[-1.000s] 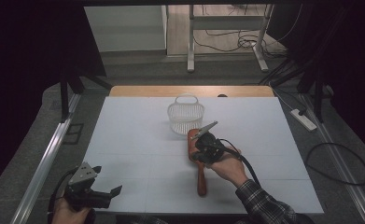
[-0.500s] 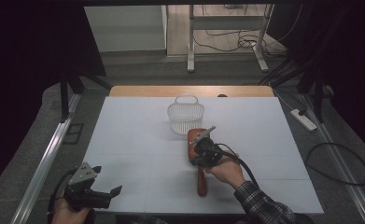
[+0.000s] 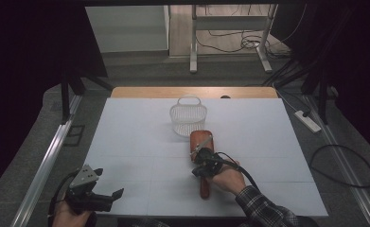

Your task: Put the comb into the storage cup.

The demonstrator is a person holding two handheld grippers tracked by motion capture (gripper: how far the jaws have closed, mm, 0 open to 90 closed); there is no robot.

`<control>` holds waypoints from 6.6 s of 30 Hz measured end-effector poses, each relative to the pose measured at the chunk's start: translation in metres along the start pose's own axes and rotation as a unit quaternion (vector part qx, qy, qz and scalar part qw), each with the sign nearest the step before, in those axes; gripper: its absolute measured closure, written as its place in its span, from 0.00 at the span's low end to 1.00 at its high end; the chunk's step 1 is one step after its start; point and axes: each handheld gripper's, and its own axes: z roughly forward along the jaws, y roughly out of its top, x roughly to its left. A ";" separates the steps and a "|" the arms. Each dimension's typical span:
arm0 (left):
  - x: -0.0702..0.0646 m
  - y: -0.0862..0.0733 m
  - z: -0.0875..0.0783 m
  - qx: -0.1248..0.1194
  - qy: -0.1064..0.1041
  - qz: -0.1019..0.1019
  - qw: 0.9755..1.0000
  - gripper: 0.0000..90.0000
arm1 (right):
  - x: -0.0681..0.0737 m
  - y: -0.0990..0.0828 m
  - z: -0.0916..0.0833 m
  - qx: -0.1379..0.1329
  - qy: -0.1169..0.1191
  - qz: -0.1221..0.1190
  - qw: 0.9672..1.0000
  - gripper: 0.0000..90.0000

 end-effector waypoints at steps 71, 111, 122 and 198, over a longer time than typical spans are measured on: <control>0.000 0.001 0.001 0.004 0.000 -0.001 1.000 0.01 | -0.022 -0.042 -0.069 -0.054 -0.082 0.044 0.994 0.55; -0.001 0.001 0.001 0.006 0.000 0.000 1.000 0.01 | -0.049 -0.032 -0.052 -0.050 -0.086 0.081 0.992 0.00; -0.001 0.001 0.002 0.006 -0.001 0.000 1.000 0.01 | -0.046 -0.034 -0.037 -0.022 -0.095 0.060 0.993 0.00; 0.003 0.000 -0.002 -0.010 -0.002 -0.017 1.000 0.00 | -0.037 -0.041 -0.036 -0.043 -0.062 0.055 0.996 0.80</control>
